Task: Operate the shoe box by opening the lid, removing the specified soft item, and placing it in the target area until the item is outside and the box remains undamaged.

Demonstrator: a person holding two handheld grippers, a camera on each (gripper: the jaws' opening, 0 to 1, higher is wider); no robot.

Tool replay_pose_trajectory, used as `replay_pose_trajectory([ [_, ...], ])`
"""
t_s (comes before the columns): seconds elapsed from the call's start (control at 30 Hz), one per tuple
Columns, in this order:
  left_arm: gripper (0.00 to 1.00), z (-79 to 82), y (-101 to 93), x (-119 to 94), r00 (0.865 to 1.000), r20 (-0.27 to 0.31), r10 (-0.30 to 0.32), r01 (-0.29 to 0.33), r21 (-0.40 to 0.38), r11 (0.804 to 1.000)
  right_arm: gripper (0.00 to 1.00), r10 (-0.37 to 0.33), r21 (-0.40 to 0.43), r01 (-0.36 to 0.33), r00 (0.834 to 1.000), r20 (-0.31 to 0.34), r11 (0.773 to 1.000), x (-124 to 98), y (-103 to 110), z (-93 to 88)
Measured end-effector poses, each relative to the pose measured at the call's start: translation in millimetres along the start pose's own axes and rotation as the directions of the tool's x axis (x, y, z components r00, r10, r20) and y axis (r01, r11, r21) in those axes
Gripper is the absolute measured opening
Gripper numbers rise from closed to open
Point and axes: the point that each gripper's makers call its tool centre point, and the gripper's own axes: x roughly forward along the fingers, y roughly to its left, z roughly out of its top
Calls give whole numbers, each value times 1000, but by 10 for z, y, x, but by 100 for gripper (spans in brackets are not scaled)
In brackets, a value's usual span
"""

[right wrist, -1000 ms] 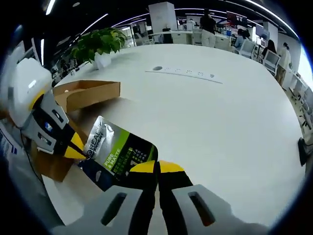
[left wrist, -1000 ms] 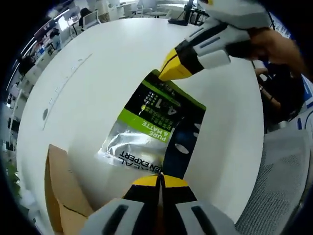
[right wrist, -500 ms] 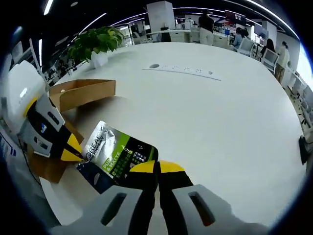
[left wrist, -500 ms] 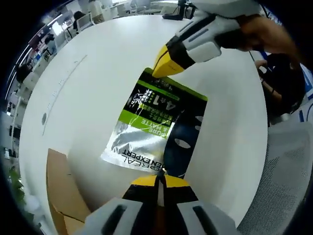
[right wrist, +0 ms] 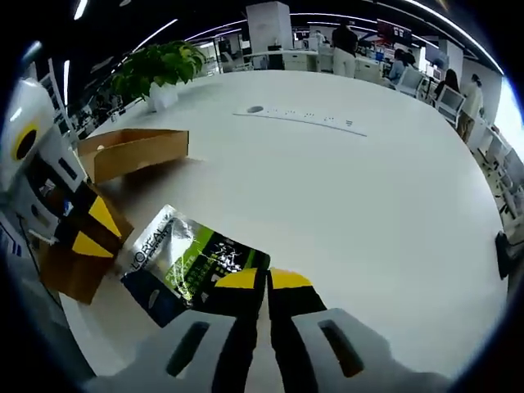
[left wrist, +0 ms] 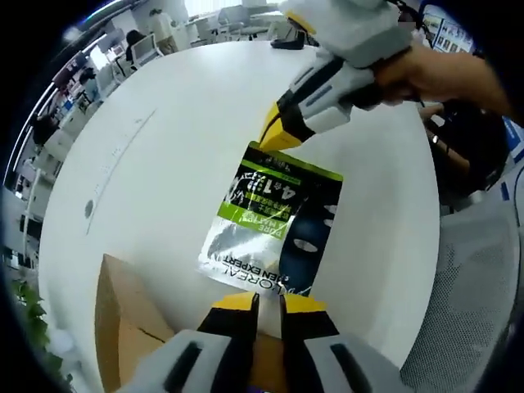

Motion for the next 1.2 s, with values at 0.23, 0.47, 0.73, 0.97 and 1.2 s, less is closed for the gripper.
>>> replay_pose_trajectory([
  [0.23,15,31,-31,-171,997,70,-11,14,-50,999,8,0,-18,0,1000,7,1000,-86,10,48],
  [0.47,21,65,-61,-395,986,164,-4,24,-121,992,15,3,-40,-2,1000,15,999,-217,89,82],
  [0.73,30,2,-37,-645,968,246,38,3,-165,986,25,16,-87,-14,999,30,996,-420,249,133],
  [0.97,41,-145,-12,-859,945,315,88,-11,-240,971,35,24,-128,-18,999,42,992,-601,405,184],
  [1.2,46,-358,-14,-1033,928,352,122,-19,-283,959,40,37,-158,-30,998,42,987,-766,571,227],
])
